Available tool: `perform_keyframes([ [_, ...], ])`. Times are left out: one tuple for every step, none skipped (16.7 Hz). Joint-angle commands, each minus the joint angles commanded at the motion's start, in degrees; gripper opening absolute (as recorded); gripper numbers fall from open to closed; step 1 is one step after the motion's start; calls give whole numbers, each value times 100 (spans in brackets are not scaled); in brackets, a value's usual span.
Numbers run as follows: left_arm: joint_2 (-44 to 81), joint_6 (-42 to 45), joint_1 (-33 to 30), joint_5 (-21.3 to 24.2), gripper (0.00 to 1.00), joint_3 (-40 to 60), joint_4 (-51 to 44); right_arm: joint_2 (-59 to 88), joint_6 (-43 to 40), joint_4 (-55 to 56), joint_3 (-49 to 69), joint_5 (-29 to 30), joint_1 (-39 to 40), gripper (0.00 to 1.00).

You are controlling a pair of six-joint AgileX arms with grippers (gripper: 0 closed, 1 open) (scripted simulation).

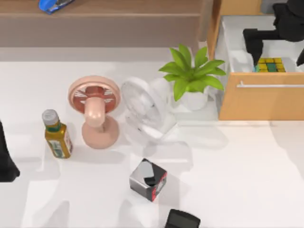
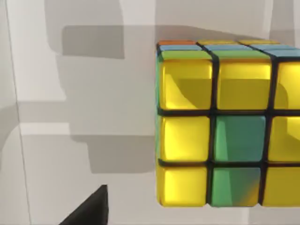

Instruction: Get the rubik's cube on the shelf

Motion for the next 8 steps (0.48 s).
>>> perform_keyframes([
  [0, 0, 0, 0, 100, 0, 0, 3, -4, 140, -136, 2, -3, 100],
  [0, 0, 0, 0, 100, 0, 0, 26, -10, 270, -239, 4, -7, 100],
  [0, 0, 0, 0, 100, 0, 0, 67, -15, 381, -309, 6, -10, 100],
  [0, 0, 0, 0, 100, 0, 0, 122, -19, 472, -345, 7, -13, 100],
  [0, 0, 0, 0, 100, 0, 0, 191, -21, 540, -350, 8, -18, 100],
  [0, 0, 0, 0, 100, 0, 0, 268, -23, 587, -323, 7, -24, 100],
  [0, 0, 0, 0, 100, 0, 0, 341, -26, 620, -276, 5, -30, 100],
  [0, 0, 0, 0, 100, 0, 0, 401, -30, 644, -224, 2, -34, 100],
])
